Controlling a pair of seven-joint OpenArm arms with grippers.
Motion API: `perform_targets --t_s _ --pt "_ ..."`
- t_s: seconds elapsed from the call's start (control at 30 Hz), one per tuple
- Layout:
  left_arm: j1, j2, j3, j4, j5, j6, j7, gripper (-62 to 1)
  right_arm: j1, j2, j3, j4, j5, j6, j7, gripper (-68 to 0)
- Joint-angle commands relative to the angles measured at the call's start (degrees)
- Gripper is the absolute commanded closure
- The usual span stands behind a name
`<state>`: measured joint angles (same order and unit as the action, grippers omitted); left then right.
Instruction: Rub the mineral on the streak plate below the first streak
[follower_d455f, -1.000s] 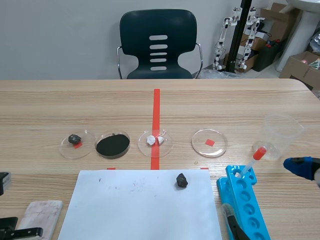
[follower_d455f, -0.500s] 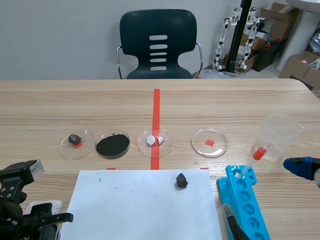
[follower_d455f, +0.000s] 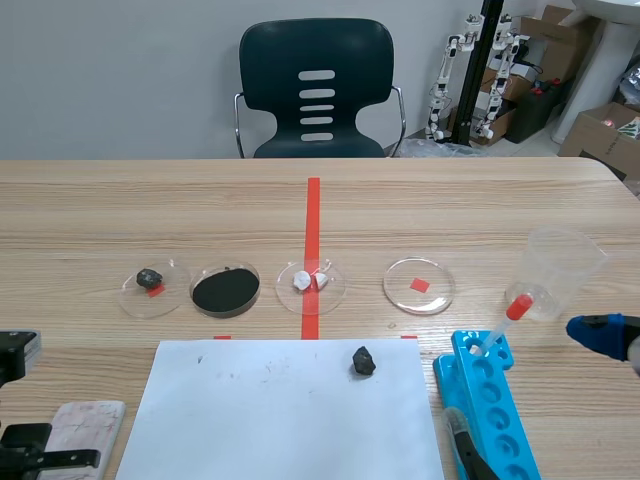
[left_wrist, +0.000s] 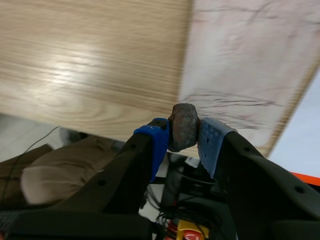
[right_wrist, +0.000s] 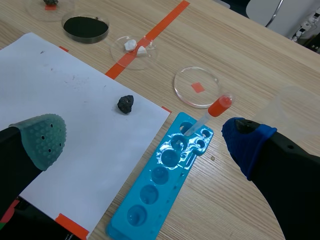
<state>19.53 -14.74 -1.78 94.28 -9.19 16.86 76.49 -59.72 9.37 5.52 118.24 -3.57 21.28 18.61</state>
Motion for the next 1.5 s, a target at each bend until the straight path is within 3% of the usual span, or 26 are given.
perform_targets --t_s 0.0,0.17,0.63,0.77,0.93,1.33,1.47 --pt "0.5 -0.4 -0.1 1.1 1.6 0.5 0.1 -11.7 -0.1 0.5 0.2 0.1 0.6 -0.2 0.9 -67.9" --pt "0.5 -0.3 0.0 1.1 1.6 0.6 0.0 -11.7 -0.1 0.5 0.2 0.1 0.6 -0.2 0.9 -67.9" --pt "0.3 -0.3 1.5 1.0 -15.6 -4.4 -4.1 -11.7 -0.1 0.5 0.2 0.1 0.6 -0.2 0.9 -67.9" --pt "0.3 -0.3 1.5 1.0 -16.6 -4.6 -4.7 -11.7 -0.1 0.5 0.2 0.1 0.6 -0.2 0.9 -67.9" --pt "0.3 -0.4 1.5 0.0 -14.0 -4.5 -4.4 -11.7 -0.1 0.5 0.2 0.1 0.6 -0.2 0.9 -67.9" --pt "0.3 -0.4 1.5 -1.7 0.7 1.0 -1.8 -11.7 -0.1 0.5 0.2 0.1 0.6 -0.2 0.9 -67.9" --pt "0.3 -0.4 1.5 -1.7 1.8 1.7 -1.9 -11.7 -0.1 0.5 0.2 0.1 0.6 -0.2 0.9 -67.9"
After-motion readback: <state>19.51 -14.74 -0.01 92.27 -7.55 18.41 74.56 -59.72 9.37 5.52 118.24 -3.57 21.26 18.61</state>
